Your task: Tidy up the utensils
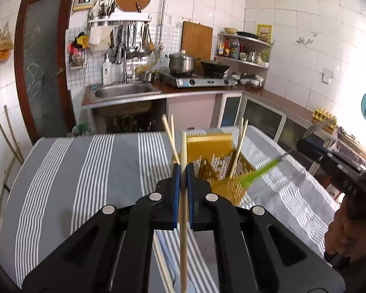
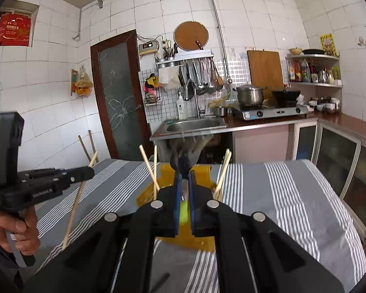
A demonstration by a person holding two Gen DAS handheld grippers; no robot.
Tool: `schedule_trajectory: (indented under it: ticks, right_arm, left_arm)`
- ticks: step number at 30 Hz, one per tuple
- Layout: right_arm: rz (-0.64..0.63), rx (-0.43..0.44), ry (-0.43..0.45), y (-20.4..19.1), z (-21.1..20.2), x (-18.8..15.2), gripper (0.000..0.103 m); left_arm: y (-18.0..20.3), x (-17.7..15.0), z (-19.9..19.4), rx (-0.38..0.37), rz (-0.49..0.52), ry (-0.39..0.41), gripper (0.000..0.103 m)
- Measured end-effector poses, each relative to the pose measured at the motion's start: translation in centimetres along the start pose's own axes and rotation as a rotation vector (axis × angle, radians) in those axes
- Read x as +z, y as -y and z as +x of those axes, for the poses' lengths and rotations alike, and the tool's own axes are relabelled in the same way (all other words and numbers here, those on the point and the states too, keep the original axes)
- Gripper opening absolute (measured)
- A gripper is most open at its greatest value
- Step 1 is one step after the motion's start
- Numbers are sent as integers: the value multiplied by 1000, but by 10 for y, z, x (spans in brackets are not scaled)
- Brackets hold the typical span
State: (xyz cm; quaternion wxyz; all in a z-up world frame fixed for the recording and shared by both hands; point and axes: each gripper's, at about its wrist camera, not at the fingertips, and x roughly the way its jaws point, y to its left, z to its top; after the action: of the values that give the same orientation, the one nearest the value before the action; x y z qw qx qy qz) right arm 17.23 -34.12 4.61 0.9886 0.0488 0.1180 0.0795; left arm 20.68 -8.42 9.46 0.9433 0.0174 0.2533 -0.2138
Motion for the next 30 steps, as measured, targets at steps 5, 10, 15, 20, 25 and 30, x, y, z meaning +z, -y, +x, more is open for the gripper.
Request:
schedule_trajectory:
  ticks: [5,10,15,20,25,30]
  right_arm:
    - [-16,6,13,0,19,22,5]
    - [-40,-8,15,-3,29,35,2]
    - [-67,-15,25,-1,31,46,1]
    - [-43,-16,-48,14,47,42,1]
    - [25,83,-209,30,50,-8,62]
    - [-149,182,-371,4,51,-71,62]
  left_arm:
    - [5,31,7,-15,12,47,4]
    - [5,61,17,-27,-1,100,4]
    - [10,81,26,-27,14,132,4]
    - [11,82,50,-6,29,98,4]
    - [-6,59,66,-15,-8,54,4]
    - [-27,42,63,17,-22,48,4]
